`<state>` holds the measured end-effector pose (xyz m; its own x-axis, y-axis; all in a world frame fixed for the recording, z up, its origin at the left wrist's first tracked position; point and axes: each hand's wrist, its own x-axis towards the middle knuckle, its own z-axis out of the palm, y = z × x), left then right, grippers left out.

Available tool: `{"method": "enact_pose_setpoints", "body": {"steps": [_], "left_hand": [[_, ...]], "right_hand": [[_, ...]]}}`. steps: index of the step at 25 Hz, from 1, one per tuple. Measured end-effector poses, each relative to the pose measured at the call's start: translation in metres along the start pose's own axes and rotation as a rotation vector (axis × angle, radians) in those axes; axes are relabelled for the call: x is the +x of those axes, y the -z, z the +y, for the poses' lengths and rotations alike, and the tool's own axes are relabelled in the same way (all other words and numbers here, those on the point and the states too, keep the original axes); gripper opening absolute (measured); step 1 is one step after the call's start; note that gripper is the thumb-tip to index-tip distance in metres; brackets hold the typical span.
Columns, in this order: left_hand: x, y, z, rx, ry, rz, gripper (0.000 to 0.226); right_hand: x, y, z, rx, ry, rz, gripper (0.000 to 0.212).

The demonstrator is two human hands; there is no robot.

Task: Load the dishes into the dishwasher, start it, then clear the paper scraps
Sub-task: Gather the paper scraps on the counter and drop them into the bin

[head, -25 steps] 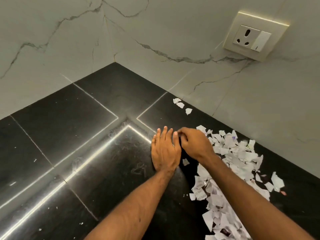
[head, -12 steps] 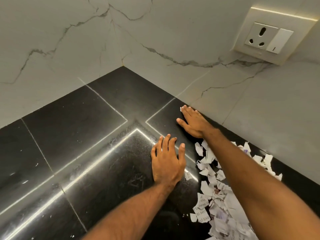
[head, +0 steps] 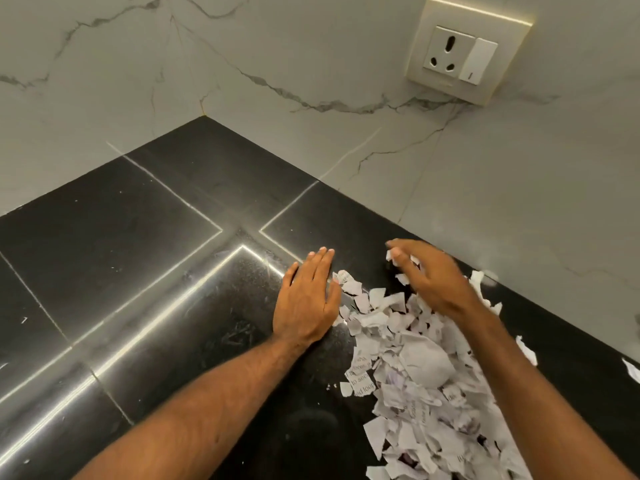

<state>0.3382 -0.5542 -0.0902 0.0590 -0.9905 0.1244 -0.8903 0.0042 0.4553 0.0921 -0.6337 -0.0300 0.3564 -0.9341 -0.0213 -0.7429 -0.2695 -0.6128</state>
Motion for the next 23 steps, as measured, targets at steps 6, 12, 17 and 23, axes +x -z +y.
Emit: {"method": "enact_pose_setpoints", "body": {"steps": [6,12,17,23], "left_hand": [[-0.003,0.000,0.001,-0.005,-0.400,-0.187,0.055],[-0.021,0.007,0.017,-0.125,-0.270,-0.166,0.052],[-0.078,-0.004,0.036,-0.117,-0.209,-0.144,0.058],[-0.073,0.001,0.034,-0.177,-0.147,-0.093,0.051]], "right_hand": [[-0.035,-0.030,0.040,-0.043,-0.082,-0.070,0.063],[-0.079,-0.062,0.009,-0.055,-0.009,-0.083,0.055],[-0.093,-0.061,0.003,-0.033,0.021,-0.123,0.057],[-0.072,-0.036,-0.014,0.297,-0.086,0.095,0.057]]}}
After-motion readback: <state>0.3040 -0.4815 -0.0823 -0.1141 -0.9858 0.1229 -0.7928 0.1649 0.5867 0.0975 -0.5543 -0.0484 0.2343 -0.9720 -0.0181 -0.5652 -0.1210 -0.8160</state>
